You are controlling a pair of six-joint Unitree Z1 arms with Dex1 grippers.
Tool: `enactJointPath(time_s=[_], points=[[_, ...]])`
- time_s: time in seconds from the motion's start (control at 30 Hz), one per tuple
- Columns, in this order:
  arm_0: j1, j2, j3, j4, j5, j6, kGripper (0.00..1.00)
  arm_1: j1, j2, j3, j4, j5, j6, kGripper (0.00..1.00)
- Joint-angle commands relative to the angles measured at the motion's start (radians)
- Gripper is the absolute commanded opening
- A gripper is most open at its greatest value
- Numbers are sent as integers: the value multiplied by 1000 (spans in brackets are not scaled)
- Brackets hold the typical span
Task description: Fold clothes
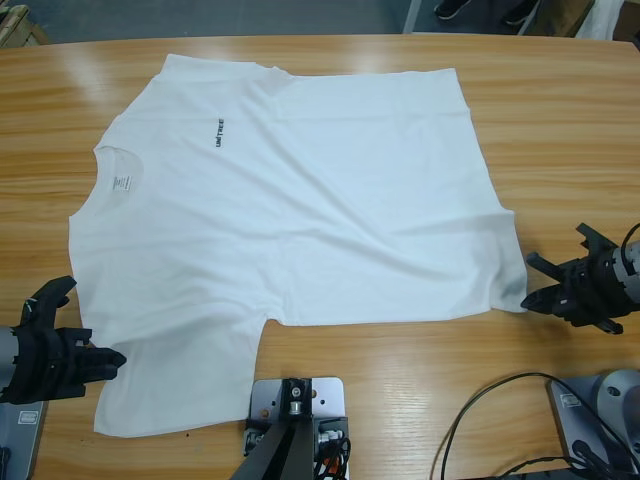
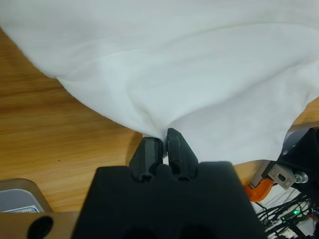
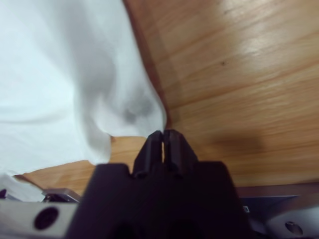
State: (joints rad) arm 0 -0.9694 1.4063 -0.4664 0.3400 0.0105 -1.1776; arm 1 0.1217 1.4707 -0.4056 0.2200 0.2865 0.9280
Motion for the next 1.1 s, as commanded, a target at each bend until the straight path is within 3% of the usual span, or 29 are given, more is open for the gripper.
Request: enactJointPath(time_s=[0.03, 0.63, 1.1], points=[[-8, 6, -6, 3, 17, 19, 0, -10, -33, -3, -13, 16, -26, 0], [-3, -63, -47, 44, 37, 33, 0, -10, -128, -105, 79, 11, -39, 0], [151, -119, -121, 128, 39, 167, 0, -11, -161, -236, 142, 10, -51, 0]])
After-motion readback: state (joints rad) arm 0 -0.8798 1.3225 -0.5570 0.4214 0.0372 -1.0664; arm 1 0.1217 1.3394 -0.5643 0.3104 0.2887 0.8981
